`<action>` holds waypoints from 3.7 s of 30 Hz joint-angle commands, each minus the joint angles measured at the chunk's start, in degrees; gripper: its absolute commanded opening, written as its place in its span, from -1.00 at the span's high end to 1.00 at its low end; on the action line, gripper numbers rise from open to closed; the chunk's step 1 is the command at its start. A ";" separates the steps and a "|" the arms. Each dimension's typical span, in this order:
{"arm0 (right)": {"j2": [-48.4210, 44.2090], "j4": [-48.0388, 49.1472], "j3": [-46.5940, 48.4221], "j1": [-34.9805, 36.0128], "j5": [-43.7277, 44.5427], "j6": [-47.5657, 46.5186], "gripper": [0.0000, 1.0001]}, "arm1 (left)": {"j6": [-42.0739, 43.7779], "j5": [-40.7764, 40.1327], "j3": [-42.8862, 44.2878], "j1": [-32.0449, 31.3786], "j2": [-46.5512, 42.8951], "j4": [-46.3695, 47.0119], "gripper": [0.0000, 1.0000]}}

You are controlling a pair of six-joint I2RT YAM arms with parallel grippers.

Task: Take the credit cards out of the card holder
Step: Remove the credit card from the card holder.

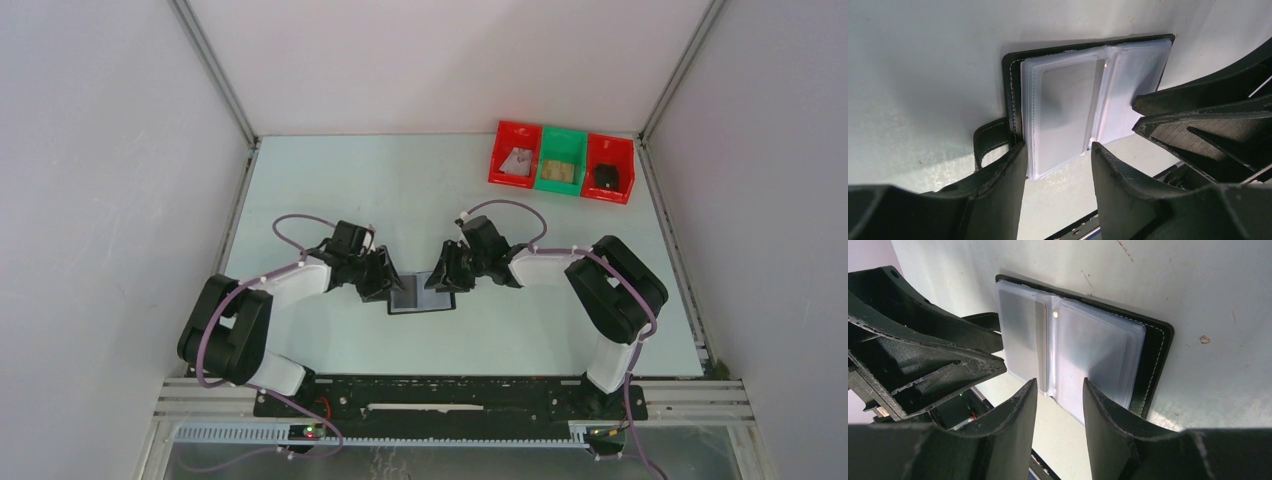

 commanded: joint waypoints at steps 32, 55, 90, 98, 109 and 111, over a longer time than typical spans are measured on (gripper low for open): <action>-4.73 1.58 -3.51 -1.47 1.78 1.46 0.04 | -0.03 10.07 9.51 -6.21 0.07 5.61 -0.08; -8.98 2.27 -7.70 -5.30 1.59 1.66 0.04 | 0.07 -10.83 11.99 -8.17 3.61 -6.68 -0.23; -7.21 3.38 -7.70 -4.77 0.88 1.96 0.04 | 1.59 -3.00 11.54 -8.58 4.57 -2.02 -0.16; -6.30 4.13 -7.70 -4.62 0.44 2.54 0.04 | 4.30 1.78 13.06 -9.48 5.34 -2.09 -0.14; -6.58 3.88 -7.69 -4.53 0.61 2.54 0.04 | 4.95 4.32 15.48 -10.33 6.20 -2.00 -0.13; -6.97 3.51 -7.70 -4.48 0.74 2.50 0.04 | 4.89 4.74 15.99 -10.53 6.35 -1.78 -0.13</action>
